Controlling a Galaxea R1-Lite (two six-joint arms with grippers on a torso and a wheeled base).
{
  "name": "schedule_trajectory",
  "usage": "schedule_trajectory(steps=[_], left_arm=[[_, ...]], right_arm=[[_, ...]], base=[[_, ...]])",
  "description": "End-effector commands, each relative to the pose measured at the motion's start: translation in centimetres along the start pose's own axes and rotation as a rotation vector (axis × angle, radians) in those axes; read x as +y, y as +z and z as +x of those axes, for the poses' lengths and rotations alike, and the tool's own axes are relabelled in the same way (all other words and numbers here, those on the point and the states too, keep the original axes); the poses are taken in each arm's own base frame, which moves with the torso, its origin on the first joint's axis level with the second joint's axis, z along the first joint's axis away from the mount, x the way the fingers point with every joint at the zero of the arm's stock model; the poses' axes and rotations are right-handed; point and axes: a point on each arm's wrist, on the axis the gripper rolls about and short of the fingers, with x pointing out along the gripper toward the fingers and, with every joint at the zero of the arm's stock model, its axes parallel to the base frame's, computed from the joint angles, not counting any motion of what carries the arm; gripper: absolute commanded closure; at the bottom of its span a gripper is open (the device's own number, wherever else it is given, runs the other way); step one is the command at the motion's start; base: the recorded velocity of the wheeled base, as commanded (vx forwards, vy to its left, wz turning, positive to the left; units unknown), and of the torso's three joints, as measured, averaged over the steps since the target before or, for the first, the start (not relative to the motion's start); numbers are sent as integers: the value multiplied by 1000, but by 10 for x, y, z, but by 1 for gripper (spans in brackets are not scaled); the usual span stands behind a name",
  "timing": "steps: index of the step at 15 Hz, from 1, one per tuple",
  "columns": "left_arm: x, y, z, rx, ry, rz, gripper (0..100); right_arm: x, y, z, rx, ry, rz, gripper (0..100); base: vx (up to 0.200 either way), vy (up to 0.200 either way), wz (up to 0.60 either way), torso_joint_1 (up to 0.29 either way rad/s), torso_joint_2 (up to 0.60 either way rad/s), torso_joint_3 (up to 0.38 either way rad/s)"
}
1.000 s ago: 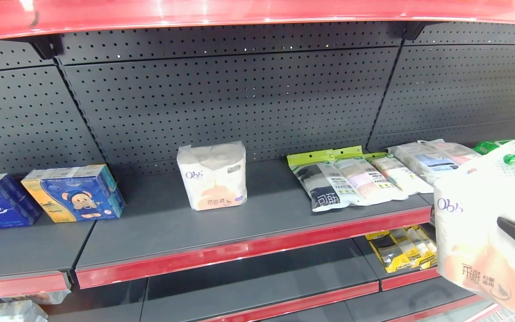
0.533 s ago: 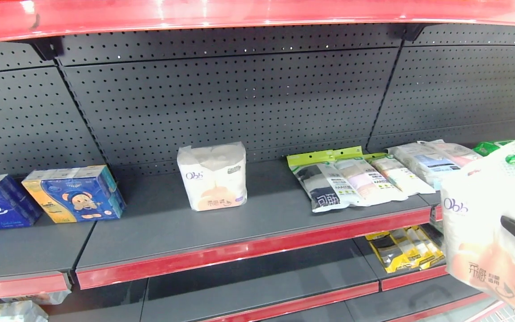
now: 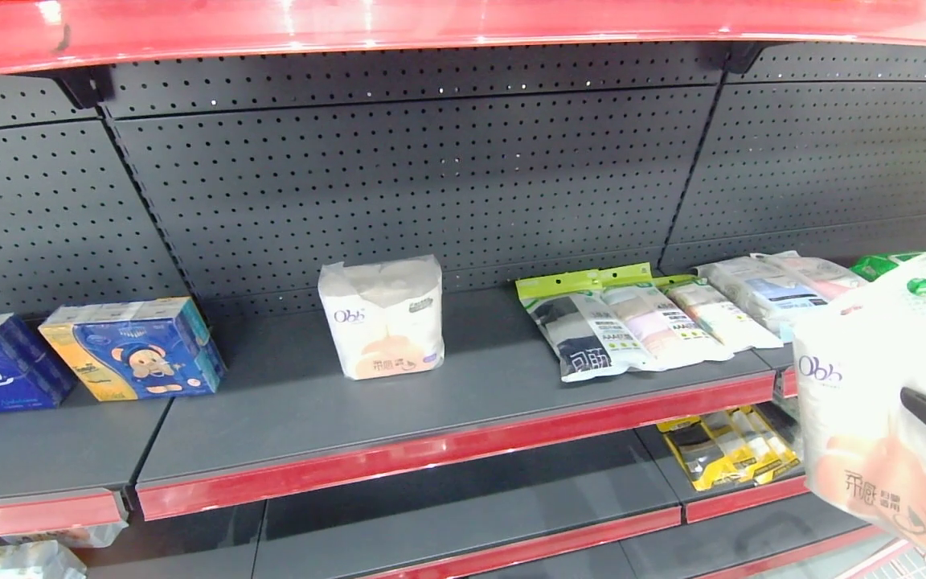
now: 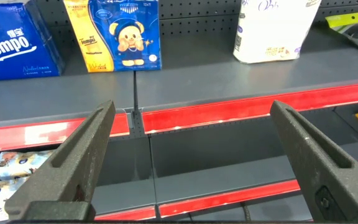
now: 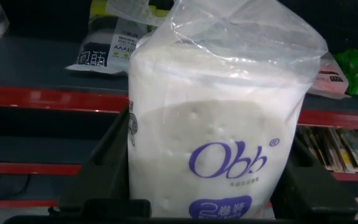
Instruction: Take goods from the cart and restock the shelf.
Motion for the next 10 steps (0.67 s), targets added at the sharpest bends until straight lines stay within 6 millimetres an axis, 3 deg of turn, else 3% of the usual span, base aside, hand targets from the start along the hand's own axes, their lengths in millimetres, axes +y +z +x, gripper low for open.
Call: schedule_trajectory(steps=[1,4,10], left_arm=[[0,0,0,1,1,0,0],[0,0,0,1,1,0,0],[0,0,0,1,1,0,0]], right_arm=[[0,0,0,3,1,2,100],[0,-1,0,5,1,3,100],[0,-3,1,15,4,4,100]], base=[[0,0,0,0,0,0],[0,0,0,0,0,0],[0,0,600,3,3,2]])
